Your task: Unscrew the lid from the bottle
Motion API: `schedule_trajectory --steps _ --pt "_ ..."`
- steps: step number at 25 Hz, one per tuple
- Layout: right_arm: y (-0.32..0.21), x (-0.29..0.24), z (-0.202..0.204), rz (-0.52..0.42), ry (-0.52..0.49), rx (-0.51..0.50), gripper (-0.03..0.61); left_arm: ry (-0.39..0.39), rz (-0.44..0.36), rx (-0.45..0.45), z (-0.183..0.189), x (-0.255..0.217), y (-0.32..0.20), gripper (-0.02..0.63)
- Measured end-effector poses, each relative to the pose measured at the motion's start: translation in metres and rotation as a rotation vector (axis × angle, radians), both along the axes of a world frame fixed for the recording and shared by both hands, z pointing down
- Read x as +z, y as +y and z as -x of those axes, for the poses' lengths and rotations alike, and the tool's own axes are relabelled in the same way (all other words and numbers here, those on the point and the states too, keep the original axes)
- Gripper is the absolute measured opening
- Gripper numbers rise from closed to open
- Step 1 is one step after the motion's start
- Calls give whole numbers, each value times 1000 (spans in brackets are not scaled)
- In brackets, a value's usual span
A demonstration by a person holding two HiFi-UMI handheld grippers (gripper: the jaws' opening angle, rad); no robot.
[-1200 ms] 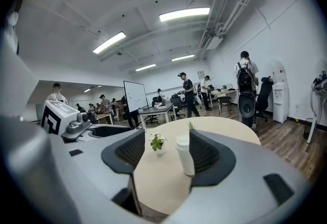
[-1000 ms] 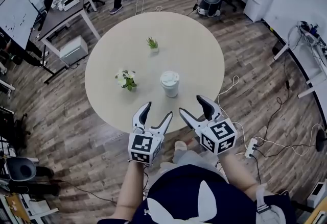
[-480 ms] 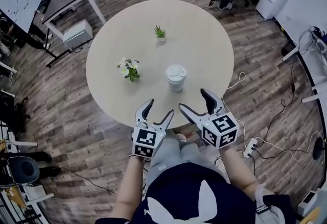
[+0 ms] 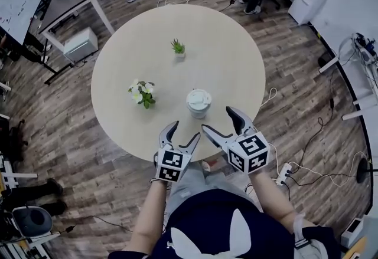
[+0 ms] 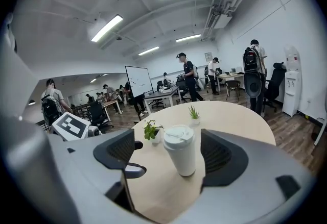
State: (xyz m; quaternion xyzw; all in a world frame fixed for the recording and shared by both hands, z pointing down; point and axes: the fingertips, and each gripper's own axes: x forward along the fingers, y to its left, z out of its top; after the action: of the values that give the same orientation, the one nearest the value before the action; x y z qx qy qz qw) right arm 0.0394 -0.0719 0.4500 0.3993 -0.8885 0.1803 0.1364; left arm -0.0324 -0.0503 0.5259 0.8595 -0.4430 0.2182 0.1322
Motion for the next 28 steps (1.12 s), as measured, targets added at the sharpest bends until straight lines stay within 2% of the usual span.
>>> schedule_trajectory --steps 6,16,21,28 --pt "-25 11 7 19 52 -39 393 -27 18 -1 -4 21 -27 321" --pt "-55 32 28 77 96 -94 410 -41 71 54 -18 48 -52 321" --pt "-63 48 36 71 175 -123 428 -49 79 61 -24 60 -62 321" --pt "-71 65 44 85 231 -143 425 -62 82 80 -36 75 -71 321"
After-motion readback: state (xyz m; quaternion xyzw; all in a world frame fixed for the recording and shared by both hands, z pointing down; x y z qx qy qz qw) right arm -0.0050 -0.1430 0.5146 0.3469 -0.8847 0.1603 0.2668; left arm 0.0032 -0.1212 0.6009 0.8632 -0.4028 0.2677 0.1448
